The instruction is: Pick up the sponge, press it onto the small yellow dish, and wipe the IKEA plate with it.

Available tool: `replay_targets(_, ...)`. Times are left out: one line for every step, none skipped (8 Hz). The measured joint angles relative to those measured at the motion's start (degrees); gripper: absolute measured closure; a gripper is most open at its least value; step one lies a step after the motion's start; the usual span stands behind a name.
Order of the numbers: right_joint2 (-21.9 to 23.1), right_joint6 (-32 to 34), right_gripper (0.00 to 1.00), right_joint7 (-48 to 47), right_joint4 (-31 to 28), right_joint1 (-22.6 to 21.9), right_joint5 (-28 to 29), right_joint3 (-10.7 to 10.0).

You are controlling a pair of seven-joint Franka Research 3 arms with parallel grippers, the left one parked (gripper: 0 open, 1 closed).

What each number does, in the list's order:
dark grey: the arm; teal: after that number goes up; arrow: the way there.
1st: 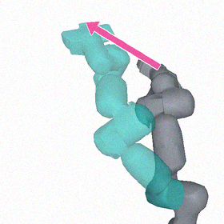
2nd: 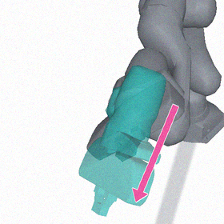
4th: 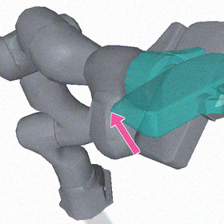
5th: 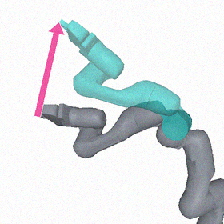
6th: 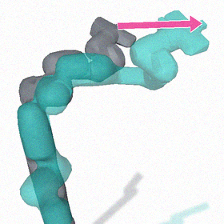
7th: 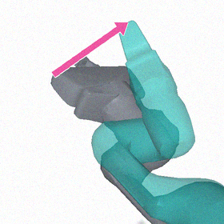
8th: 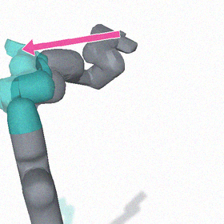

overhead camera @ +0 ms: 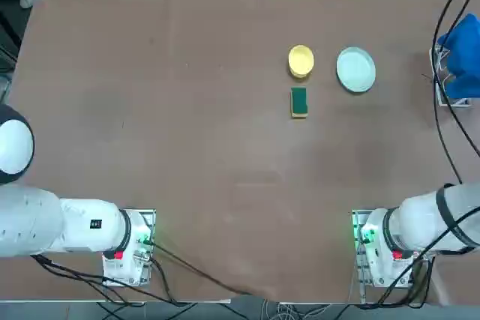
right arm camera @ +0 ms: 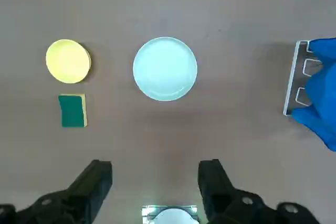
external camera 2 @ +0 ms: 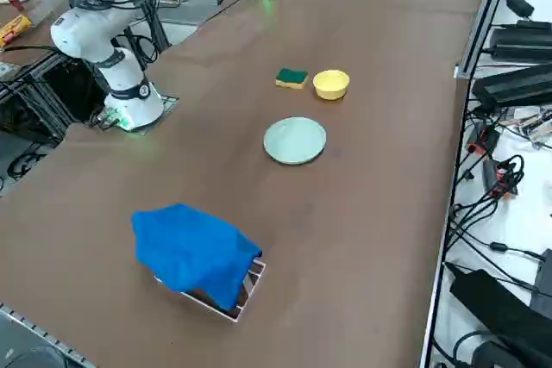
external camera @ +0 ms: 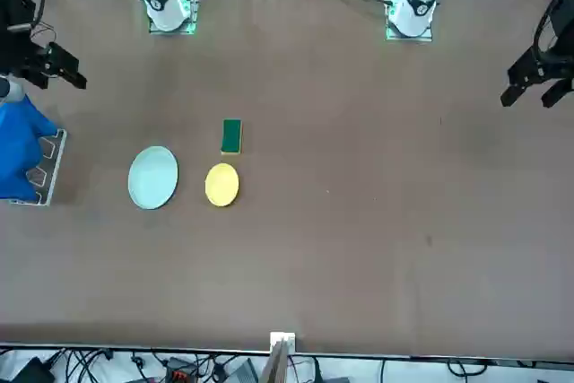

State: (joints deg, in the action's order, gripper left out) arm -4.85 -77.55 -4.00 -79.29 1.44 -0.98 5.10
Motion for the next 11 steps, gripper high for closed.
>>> replay_targets(0.0, 0.0, 0.0, 0.0, 0.0, 0.0, 0.0, 0.0)
replay_targets(0.0, 0.0, 0.0, 0.0, 0.0, 0.0, 0.0, 0.0)
replay_targets(0.0, 0.0, 0.0, 0.0, 0.0, 0.0, 0.0, 0.0)
replay_targets(0.0, 0.1, 0.0, 0.0, 0.0, 0.0, 0.0, 0.1)
replay_targets(-0.1, 0.4, 0.0, 0.0, -0.1, -0.1, 0.0, 0.2)
replay_targets(-0.3, 0.7, 0.0, -0.1, -0.3, -0.1, 0.1, 0.5)
replay_targets(-0.6, 0.8, 0.0, -0.3, -0.5, -0.2, 0.1, 0.6)
replay_targets(-0.7, 0.8, 0.0, -0.3, -1.0, -0.2, 0.1, 0.6)
replay_targets(-0.8, 0.6, 0.0, -0.3, -1.9, -0.2, 0.3, 0.7)
replay_targets(-0.7, -0.7, 0.0, -0.4, -3.8, -0.5, 0.5, 0.7)
replay_targets(-0.5, -4.2, 0.0, -0.6, -6.9, -1.3, 0.7, 0.8)
